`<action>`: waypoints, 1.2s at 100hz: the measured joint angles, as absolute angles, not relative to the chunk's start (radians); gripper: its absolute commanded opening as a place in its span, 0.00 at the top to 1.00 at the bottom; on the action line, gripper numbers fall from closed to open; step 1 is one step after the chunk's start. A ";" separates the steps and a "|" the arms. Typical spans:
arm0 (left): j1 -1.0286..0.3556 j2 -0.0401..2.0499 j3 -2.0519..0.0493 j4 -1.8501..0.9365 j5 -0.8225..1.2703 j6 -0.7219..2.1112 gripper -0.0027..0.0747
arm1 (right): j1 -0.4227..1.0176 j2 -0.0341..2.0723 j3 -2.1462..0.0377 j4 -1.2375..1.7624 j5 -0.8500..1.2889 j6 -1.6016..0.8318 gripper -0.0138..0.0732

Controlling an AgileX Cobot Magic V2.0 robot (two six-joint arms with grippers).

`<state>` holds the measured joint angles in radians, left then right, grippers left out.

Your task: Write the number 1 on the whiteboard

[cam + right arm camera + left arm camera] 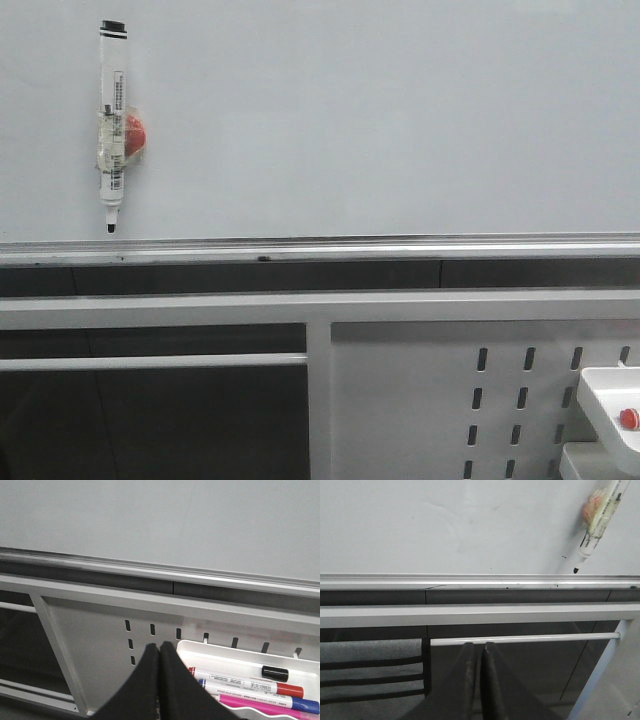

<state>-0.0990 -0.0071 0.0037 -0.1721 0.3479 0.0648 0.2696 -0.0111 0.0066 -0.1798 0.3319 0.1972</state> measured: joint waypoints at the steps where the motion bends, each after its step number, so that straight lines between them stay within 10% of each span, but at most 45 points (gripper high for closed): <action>1: -0.099 -0.007 0.004 -0.172 0.348 0.065 0.98 | 0.270 -0.011 0.007 -0.180 0.332 0.197 0.92; 80: -0.099 -0.007 0.004 -0.214 0.348 0.065 0.98 | 0.270 -0.011 0.007 -0.175 0.196 0.197 0.92; 120: -0.099 -0.007 0.004 -0.918 0.306 0.065 0.98 | 0.270 -0.011 0.007 0.227 -0.087 0.210 0.92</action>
<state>-0.0990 -0.0071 0.0037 -0.9177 0.3059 0.0648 0.2696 -0.0111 0.0066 0.2269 -0.0871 0.2104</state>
